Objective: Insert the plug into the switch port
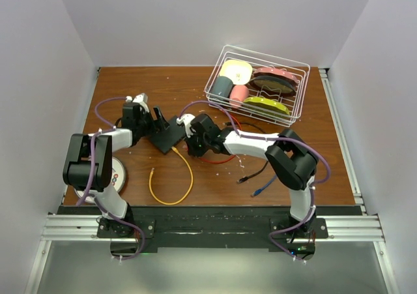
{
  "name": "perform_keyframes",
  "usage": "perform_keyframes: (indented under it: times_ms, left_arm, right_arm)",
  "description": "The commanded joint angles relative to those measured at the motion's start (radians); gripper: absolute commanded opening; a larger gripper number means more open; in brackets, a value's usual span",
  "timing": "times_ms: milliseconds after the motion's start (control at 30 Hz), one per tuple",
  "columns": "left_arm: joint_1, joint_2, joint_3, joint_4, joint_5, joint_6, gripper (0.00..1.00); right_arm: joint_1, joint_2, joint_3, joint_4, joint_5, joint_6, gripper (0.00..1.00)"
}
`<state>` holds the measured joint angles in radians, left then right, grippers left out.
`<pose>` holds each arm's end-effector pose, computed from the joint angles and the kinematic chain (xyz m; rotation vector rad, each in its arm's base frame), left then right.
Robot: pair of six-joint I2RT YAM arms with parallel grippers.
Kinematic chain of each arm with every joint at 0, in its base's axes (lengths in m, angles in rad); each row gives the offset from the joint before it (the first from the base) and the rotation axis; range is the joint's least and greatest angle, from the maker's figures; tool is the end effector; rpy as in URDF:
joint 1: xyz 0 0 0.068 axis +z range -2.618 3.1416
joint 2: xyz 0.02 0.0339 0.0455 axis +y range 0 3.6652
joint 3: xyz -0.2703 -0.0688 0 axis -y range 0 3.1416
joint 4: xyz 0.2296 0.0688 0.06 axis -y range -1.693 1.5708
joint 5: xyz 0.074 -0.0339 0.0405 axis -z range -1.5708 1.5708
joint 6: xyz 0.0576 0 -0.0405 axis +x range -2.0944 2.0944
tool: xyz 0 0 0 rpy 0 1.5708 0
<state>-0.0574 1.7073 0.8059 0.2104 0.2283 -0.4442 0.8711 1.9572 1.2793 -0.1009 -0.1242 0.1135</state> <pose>0.3452 -0.0329 0.1555 -0.3190 2.2719 -0.5220 0.2725 0.3348 0.1745 -0.9572 2.2340 0.6132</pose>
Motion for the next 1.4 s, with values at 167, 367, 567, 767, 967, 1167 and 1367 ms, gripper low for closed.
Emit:
perform_keyframes:
  times_ms: [167, 367, 567, 767, 967, 1167, 1367]
  left_arm:
    - [0.005, 0.029, -0.008, 0.089, 0.075, 0.033, 0.79]
    - [0.005, 0.051, -0.005, 0.098, 0.105, 0.041, 0.73]
    - [0.005, 0.057, -0.004, 0.099, 0.114, 0.038, 0.7]
    - [0.007, 0.058, 0.001, 0.093, 0.118, 0.039, 0.68]
    - [0.005, 0.055, 0.004, 0.093, 0.132, 0.036, 0.67]
    - [0.007, 0.052, 0.006, 0.095, 0.146, 0.035, 0.66]
    - [0.005, 0.054, 0.004, 0.096, 0.155, 0.032, 0.66]
  right_arm:
    - [0.0, 0.054, 0.106, 0.017, -0.009, 0.026, 0.0]
    - [0.0, 0.108, 0.156, -0.008, -0.014, 0.038, 0.0]
    - [0.0, 0.118, 0.161, -0.011, -0.002, 0.043, 0.0]
    - [-0.001, 0.143, 0.172, 0.0, 0.001, 0.055, 0.0]
    - [0.0, 0.155, 0.172, 0.01, 0.009, 0.068, 0.0]
    - [0.0, 0.17, 0.189, 0.003, 0.04, 0.084, 0.0]
    - [-0.001, 0.193, 0.229, -0.045, 0.067, 0.091, 0.0]
